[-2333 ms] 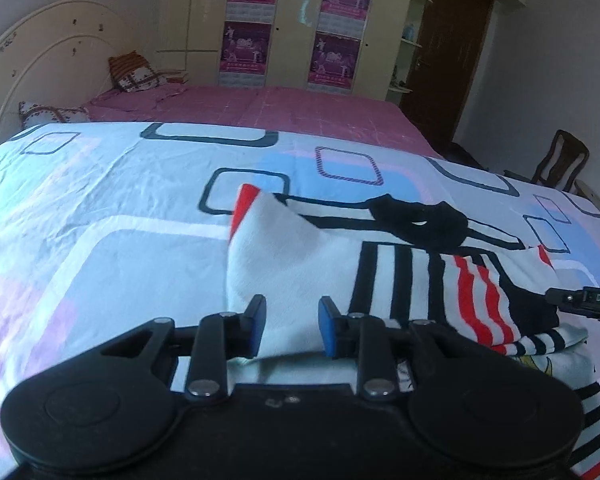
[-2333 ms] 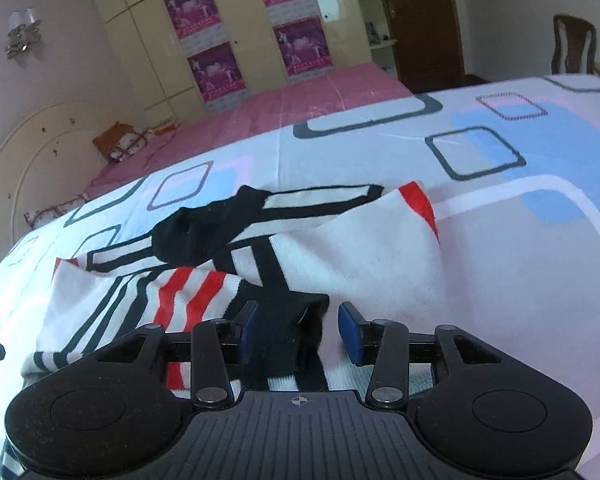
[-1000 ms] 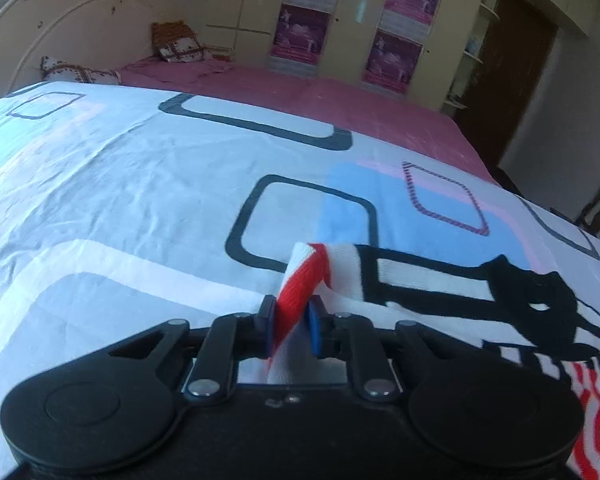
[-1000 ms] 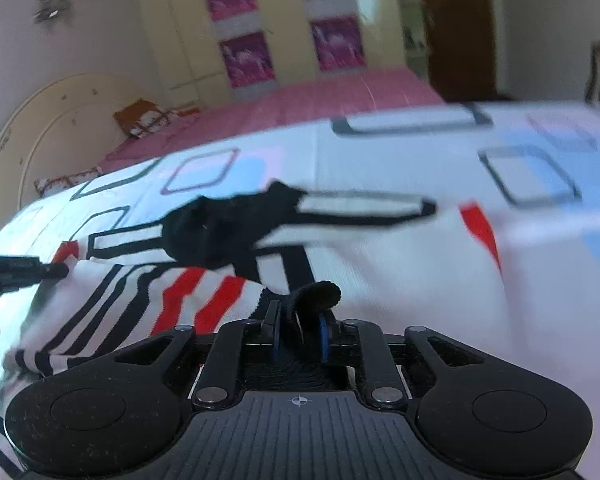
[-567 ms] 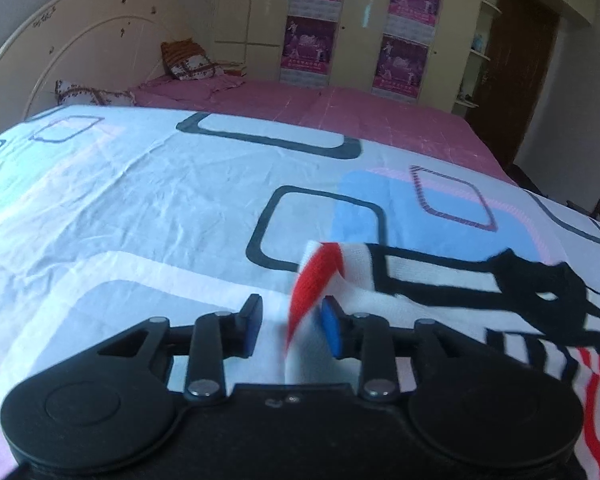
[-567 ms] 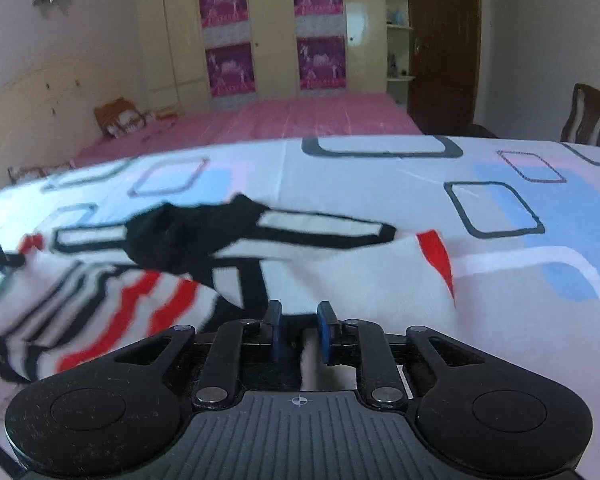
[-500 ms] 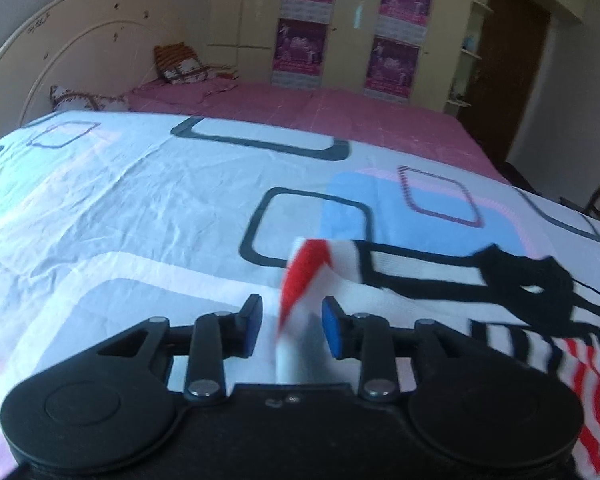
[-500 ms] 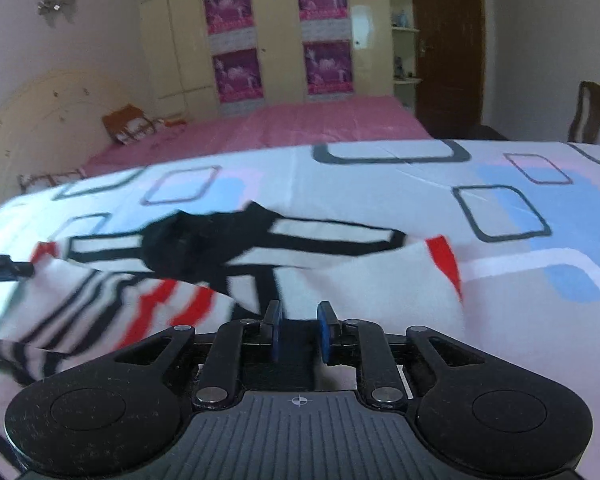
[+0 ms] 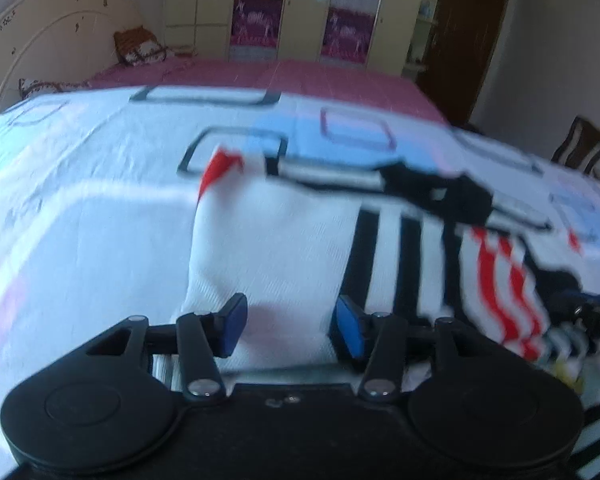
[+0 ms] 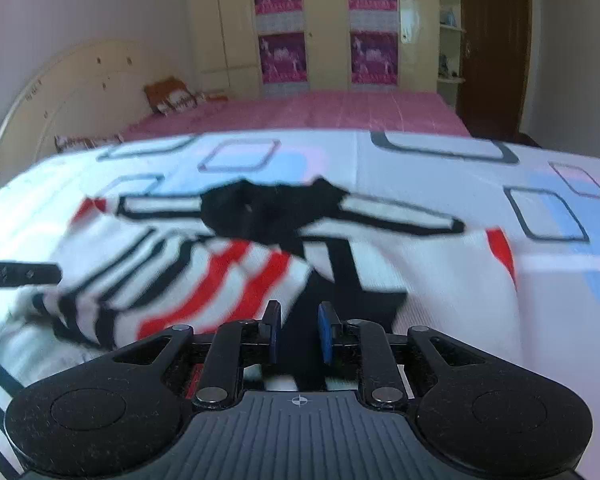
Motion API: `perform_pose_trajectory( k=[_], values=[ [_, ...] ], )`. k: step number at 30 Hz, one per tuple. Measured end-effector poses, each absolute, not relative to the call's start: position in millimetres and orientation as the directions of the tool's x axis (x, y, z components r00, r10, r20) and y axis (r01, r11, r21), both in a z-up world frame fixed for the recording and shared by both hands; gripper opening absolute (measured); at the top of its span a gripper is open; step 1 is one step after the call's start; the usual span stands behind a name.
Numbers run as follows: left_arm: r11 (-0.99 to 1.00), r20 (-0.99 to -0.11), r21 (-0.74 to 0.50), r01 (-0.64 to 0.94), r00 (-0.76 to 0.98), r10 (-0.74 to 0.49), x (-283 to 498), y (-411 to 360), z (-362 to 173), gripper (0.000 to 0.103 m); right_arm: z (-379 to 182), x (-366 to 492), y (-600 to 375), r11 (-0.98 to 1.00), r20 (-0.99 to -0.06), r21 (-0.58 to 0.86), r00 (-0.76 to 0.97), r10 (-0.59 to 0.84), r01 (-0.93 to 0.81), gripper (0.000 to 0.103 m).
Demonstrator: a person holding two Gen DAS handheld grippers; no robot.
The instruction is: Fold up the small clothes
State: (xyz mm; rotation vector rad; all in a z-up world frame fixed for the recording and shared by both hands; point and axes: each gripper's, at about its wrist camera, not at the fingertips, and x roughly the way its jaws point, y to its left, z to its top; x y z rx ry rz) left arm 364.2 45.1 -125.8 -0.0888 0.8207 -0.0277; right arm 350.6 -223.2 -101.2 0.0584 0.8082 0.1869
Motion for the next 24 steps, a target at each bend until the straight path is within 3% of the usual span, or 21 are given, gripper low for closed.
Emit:
perform_pose_trajectory(
  k=[11, 14, 16, 17, 20, 24],
  values=[
    [0.999, -0.735, 0.019, -0.026, 0.677, 0.032, 365, 30, -133, 0.048, -118, 341, -240, 0.980, -0.717, 0.091, 0.672, 0.186, -0.175, 0.021],
    [0.997, -0.750, 0.025, -0.068, 0.659, 0.064, 363, 26, -124, 0.048, -112, 343, -241, 0.974, -0.733, 0.101, 0.646, 0.211, -0.203, 0.027],
    [0.996, -0.746, 0.029, -0.090, 0.661, 0.081, 357, 23, -114, 0.051, -106, 340, -242, 0.971, -0.732, 0.101, 0.645, 0.221, -0.219, 0.048],
    [0.995, -0.740, 0.035, -0.091, 0.667, 0.087, 352, 19, -109, 0.054, -102, 336, -243, 0.970, -0.721, 0.109, 0.654, 0.228, -0.218, 0.052],
    [0.995, -0.732, 0.055, -0.083, 0.674, 0.097, 338, 11, -96, 0.062, -92, 324, -248, 0.963, -0.702, 0.159, 0.661, 0.266, -0.219, 0.053],
    [0.996, -0.731, 0.051, -0.070, 0.677, 0.085, 317, 6, -84, 0.063, -82, 302, -250, 0.957, -0.695, 0.179, 0.660, 0.287, -0.228, 0.053]
  ],
)
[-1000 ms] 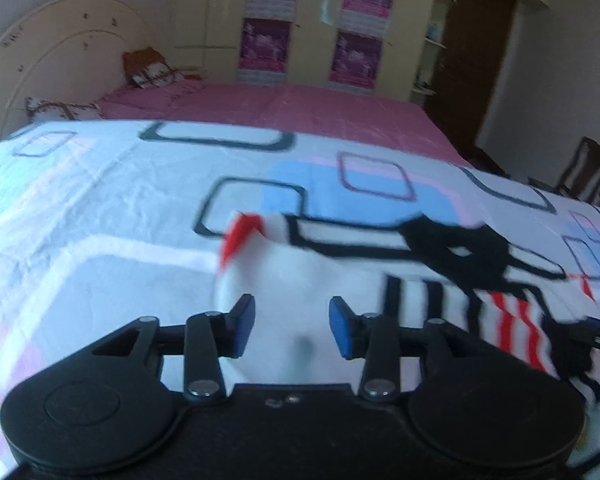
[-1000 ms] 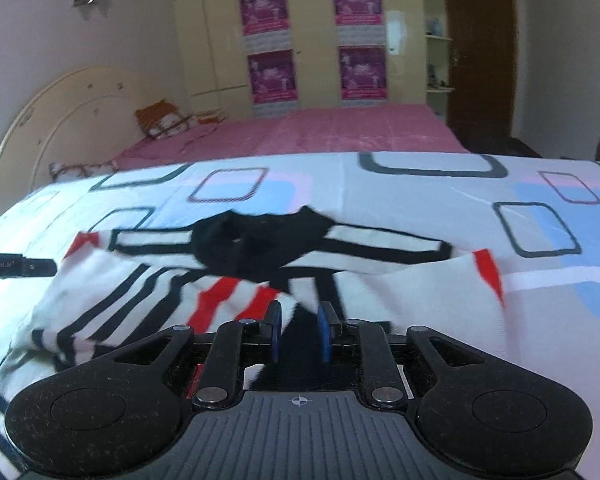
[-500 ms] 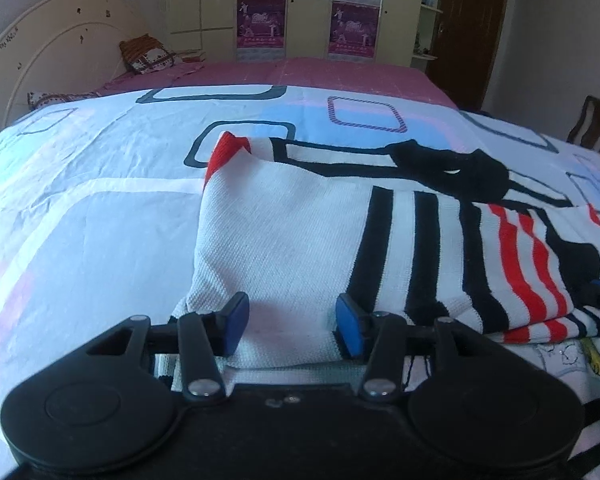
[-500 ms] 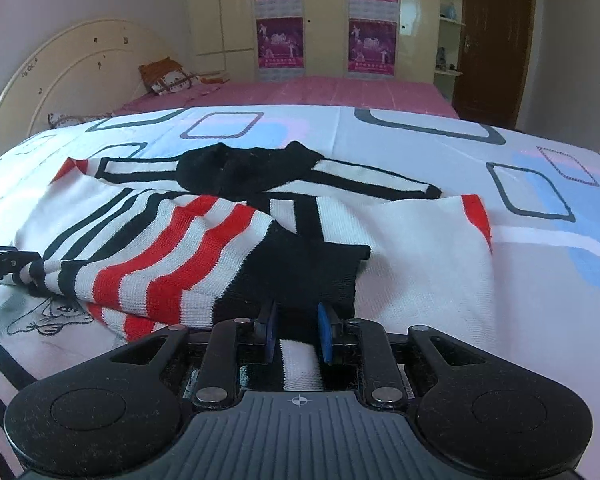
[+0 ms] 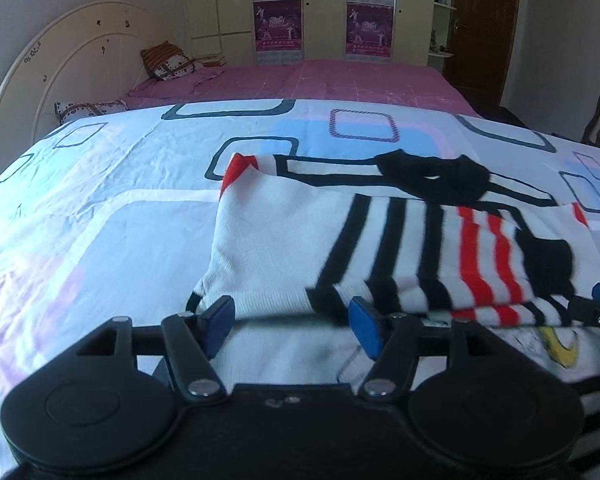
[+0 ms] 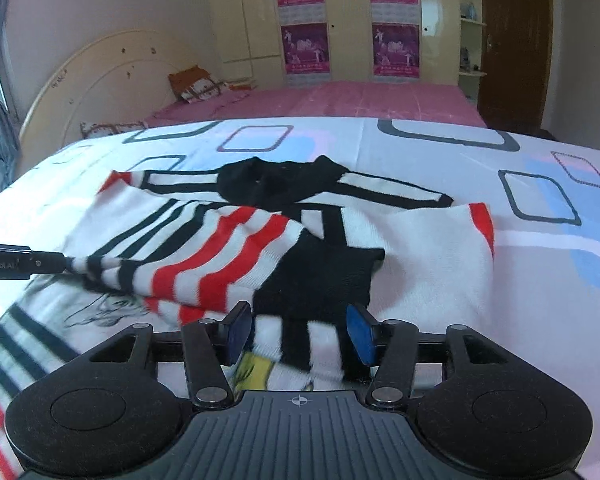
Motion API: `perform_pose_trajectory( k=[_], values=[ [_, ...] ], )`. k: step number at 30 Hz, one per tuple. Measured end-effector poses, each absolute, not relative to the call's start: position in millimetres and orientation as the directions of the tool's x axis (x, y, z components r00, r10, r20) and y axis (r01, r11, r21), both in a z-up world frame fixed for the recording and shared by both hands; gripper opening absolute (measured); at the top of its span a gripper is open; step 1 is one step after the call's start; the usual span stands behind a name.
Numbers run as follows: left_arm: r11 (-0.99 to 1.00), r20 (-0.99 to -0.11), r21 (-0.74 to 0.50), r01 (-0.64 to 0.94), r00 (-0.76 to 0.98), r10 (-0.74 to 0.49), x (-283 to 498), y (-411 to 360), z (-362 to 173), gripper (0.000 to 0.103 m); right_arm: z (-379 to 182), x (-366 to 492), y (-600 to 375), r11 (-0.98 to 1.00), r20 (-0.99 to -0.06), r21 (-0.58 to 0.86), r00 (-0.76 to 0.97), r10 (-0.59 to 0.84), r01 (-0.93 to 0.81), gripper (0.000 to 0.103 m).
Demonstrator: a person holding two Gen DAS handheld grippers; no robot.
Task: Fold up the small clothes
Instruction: 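Open both grippers and lift them away from the folded sweater, then move both grippers to the black hem band and grasp it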
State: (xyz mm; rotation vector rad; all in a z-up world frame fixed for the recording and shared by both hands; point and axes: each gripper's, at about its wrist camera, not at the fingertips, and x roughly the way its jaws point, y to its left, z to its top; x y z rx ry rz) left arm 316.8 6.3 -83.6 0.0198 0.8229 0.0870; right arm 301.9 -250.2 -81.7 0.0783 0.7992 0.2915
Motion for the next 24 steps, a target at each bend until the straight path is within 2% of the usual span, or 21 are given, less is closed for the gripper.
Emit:
perform_pose_trajectory(
  k=[11, 24],
  values=[
    [0.999, -0.716, 0.029, 0.032, 0.698, -0.001, 263, 6, -68, 0.072, -59, 219, -244, 0.971, -0.697, 0.183, 0.676, 0.240, -0.155, 0.053],
    [0.994, -0.710, 0.025, 0.103, 0.702, -0.055, 195, 32, -72, 0.075, -46, 124, -218, 0.988, -0.709, 0.130, 0.690, 0.149, -0.080, 0.053]
  ],
)
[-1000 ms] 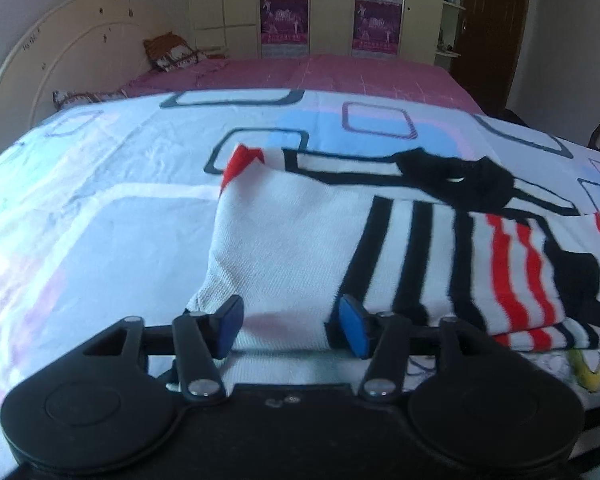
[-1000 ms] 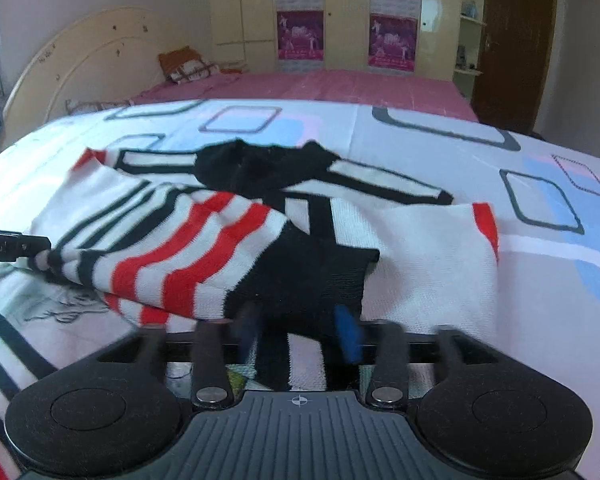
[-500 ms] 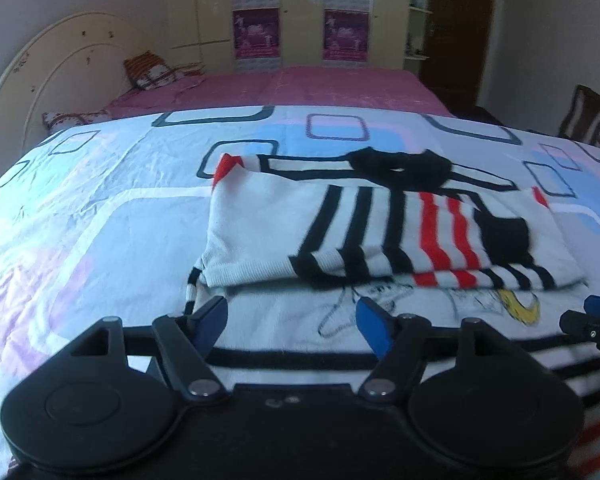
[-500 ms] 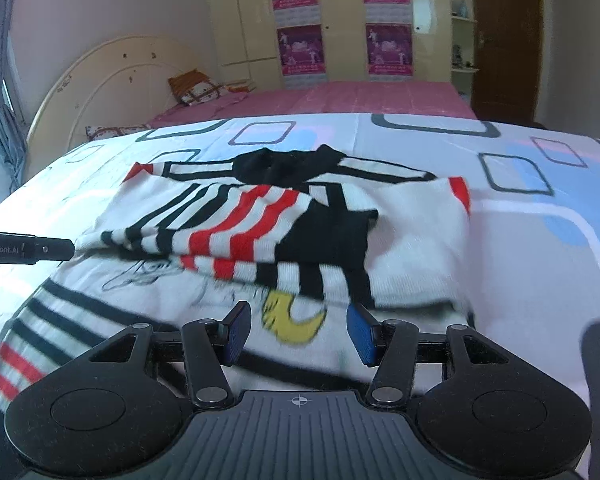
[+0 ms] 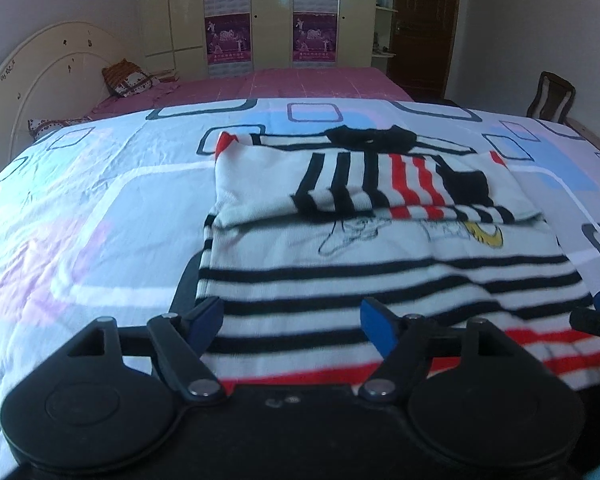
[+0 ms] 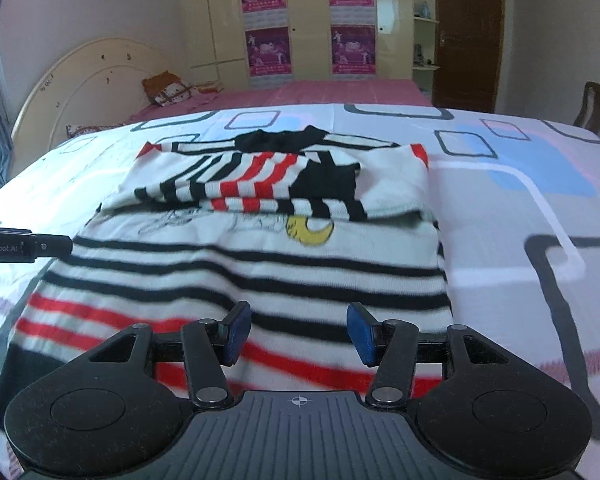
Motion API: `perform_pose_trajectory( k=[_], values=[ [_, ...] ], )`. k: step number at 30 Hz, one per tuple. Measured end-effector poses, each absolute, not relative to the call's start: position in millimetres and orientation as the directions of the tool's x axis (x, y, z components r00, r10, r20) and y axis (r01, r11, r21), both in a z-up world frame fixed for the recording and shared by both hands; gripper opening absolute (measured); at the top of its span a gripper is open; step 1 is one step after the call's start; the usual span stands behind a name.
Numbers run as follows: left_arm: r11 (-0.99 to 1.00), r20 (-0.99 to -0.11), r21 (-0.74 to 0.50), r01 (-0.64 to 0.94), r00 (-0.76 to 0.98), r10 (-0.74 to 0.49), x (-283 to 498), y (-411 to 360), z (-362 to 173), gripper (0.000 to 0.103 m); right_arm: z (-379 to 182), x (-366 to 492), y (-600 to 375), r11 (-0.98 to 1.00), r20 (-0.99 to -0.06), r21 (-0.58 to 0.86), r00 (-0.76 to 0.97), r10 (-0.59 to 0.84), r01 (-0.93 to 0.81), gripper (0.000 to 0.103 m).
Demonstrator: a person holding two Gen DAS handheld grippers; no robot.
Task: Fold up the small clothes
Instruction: 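Move both grippers to the black hem band and grasp it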
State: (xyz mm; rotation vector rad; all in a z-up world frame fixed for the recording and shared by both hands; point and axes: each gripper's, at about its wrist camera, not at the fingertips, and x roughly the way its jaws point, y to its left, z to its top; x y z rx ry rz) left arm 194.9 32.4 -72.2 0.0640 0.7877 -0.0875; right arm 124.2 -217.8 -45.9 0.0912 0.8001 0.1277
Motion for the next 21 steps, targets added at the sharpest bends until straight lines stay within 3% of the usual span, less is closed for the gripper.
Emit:
perform_pose_trajectory(
  k=[21],
  values=[
    [0.998, -0.769, -0.026, 0.059, 0.637, -0.058, 114, 89, -103, 0.073, -59, 51, -234, 0.995, -0.744, 0.096, 0.664, 0.068, 0.006, 0.053]
  ],
)
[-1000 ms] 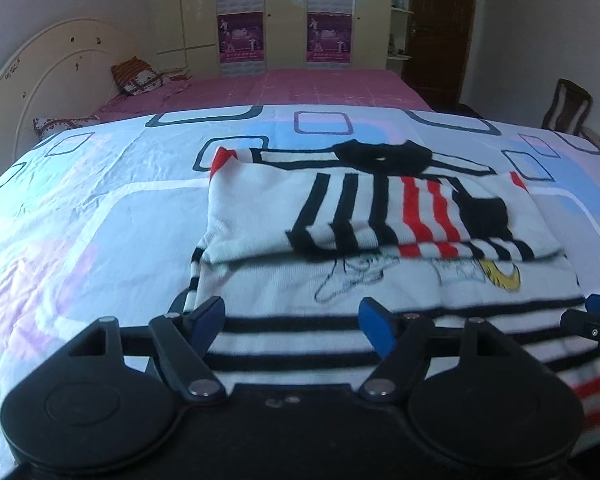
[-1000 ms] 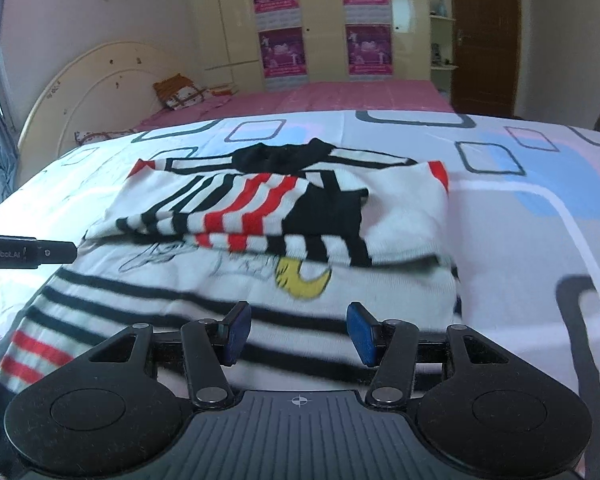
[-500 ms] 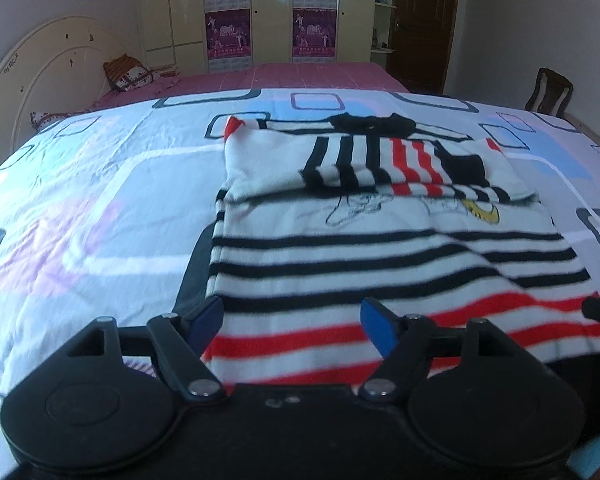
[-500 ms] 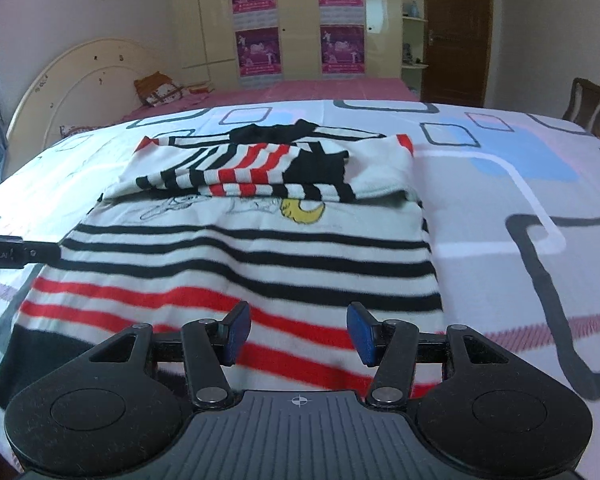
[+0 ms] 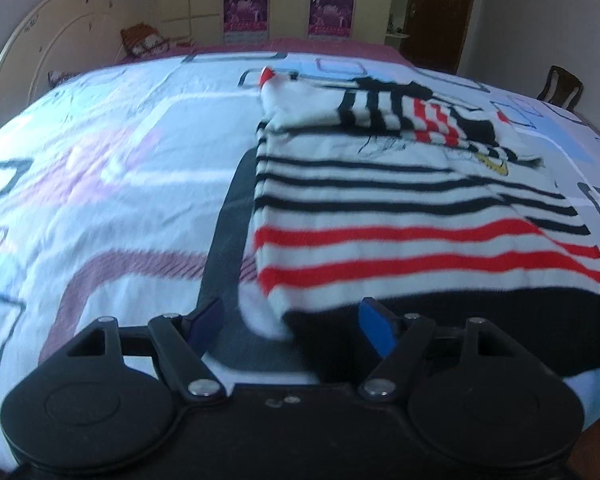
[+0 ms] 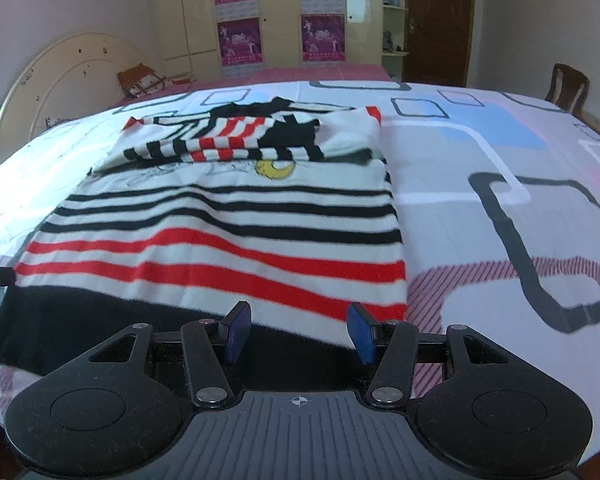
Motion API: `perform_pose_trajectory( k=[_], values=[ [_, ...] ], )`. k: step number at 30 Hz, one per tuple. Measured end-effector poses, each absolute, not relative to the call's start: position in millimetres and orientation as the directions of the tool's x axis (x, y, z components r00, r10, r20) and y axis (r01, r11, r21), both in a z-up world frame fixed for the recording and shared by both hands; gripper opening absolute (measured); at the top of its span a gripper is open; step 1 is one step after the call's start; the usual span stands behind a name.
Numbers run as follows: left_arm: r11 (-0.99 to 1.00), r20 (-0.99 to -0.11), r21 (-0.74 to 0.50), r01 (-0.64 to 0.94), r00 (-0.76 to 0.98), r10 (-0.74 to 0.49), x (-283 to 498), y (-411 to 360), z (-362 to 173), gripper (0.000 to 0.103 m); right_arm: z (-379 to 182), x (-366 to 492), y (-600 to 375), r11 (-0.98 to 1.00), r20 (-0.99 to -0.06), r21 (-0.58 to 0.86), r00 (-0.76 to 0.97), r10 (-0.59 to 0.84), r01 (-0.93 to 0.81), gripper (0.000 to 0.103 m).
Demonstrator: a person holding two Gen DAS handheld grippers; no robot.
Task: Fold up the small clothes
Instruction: 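Move both grippers to the black hem band and grasp it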
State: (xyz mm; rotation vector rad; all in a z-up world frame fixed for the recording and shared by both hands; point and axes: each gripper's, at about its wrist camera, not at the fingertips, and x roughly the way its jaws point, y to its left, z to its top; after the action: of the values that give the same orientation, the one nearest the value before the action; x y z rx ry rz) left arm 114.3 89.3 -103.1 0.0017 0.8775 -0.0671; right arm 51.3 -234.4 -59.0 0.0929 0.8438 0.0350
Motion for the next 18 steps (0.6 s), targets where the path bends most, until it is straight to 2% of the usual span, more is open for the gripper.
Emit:
perform_pose_trajectory(
  k=[10, 12, 18],
  values=[
    [0.991, -0.798, -0.126, 0.042, 0.590, -0.126, 101, 98, -122, 0.064, -73, 35, -261, 0.991, -0.777, 0.088, 0.629, 0.003, 0.103, 0.053],
    [0.988, -0.799, -0.145, 0.053, 0.583, -0.149, 100, 96, -122, 0.057, -77, 32, -264, 0.988, -0.785, 0.098, 0.620, 0.005, 0.117, 0.053],
    [0.978, -0.802, -0.190, 0.087, 0.560, -0.205, 99, 88, -124, 0.048, -79, 23, -268, 0.978, -0.790, 0.159, 0.612, 0.046, 0.132, 0.053]
  ],
)
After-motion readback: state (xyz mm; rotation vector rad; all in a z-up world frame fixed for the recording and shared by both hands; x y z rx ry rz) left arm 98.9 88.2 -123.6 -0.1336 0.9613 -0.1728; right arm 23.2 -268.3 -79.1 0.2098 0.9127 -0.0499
